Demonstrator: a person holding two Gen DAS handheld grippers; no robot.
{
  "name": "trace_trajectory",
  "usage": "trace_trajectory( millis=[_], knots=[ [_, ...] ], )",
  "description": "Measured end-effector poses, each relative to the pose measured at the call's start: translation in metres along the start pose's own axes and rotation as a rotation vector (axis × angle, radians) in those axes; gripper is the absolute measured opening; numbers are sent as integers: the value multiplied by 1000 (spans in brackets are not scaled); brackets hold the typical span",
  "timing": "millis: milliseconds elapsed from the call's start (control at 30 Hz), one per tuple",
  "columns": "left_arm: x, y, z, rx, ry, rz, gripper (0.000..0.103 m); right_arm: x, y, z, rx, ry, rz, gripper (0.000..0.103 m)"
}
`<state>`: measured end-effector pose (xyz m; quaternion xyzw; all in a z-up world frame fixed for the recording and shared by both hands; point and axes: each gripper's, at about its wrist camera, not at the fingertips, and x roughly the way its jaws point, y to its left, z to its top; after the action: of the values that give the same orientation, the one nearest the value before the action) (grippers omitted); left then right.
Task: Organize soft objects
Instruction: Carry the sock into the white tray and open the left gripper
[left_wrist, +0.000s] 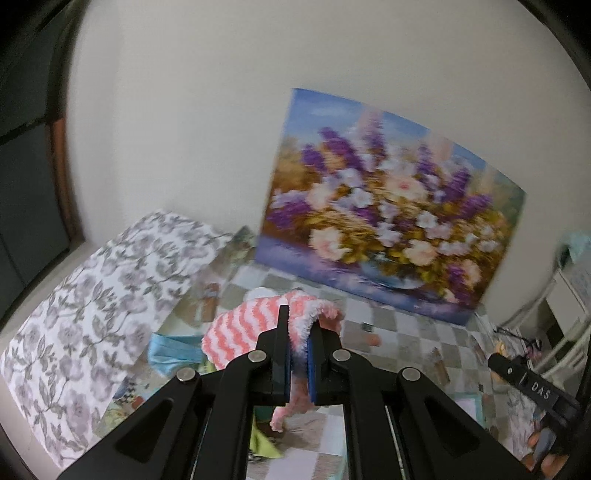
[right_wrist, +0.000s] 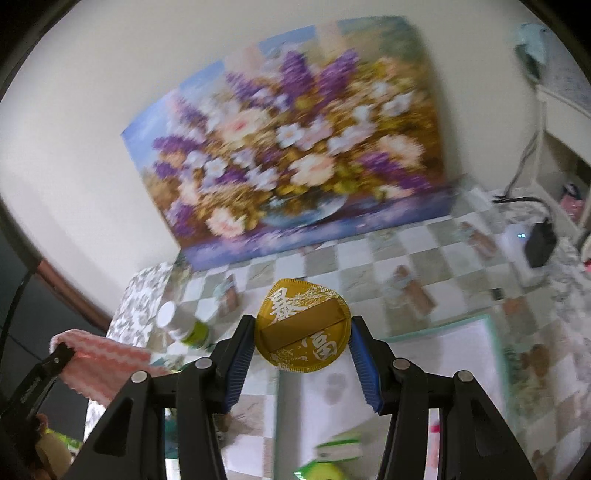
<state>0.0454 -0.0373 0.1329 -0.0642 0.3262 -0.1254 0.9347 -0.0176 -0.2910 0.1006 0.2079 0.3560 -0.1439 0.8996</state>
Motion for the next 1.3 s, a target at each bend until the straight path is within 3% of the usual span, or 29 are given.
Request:
trace_trajectory(
  millis=[467, 700, 1067, 1300],
  knots=[
    [5, -121, -46, 252, 68, -172, 6, -33, -88, 9, 116, -24, -185, 54],
    [22, -158, -77, 340, 123, -204, 6, -13, -114, 0, 130, 71, -263, 54],
    [58, -178, -116, 411, 192, -152, 7, 70, -137, -47, 169, 311, -245, 54],
    [82, -169, -128, 410, 267, -86, 7, 96, -141, -68, 136, 383, -302, 54]
  ],
)
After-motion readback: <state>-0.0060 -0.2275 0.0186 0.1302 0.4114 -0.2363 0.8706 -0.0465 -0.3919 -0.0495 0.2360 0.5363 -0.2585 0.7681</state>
